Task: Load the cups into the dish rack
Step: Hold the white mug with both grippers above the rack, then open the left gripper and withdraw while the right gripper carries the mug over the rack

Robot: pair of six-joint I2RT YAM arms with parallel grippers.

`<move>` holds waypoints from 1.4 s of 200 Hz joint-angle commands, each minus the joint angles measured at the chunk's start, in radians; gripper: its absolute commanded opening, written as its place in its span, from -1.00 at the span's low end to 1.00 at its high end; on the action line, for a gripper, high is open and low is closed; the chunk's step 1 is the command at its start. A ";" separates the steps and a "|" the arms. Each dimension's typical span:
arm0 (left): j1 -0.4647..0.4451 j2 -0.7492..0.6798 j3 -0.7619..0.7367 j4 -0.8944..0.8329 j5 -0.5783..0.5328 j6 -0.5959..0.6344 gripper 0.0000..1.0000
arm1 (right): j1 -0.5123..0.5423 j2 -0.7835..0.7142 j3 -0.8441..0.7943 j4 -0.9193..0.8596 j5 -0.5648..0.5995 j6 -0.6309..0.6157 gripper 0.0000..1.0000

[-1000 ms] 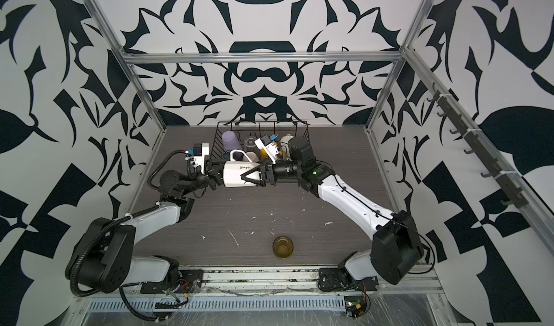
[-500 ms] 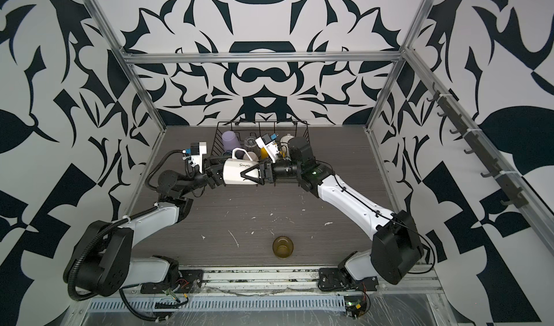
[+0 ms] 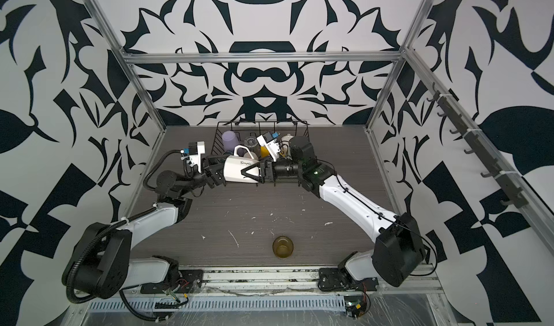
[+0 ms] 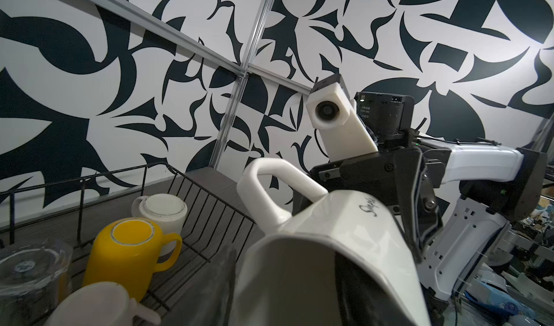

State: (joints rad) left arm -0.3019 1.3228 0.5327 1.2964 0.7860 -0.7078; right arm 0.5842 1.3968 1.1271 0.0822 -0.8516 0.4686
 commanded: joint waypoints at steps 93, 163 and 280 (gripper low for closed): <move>-0.002 -0.006 0.041 0.075 0.056 -0.050 -0.42 | -0.001 -0.031 0.043 0.104 0.025 0.032 -1.00; 0.007 -0.040 0.018 0.013 0.003 0.006 -0.15 | -0.003 -0.068 0.045 0.073 0.054 0.016 -1.00; 0.014 -0.154 -0.001 -0.197 -0.175 0.156 0.51 | -0.027 -0.134 0.061 -0.031 0.123 -0.030 -1.00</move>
State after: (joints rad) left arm -0.2909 1.2171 0.5373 1.1416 0.6746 -0.6128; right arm 0.5713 1.3262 1.1271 0.0181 -0.7609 0.4717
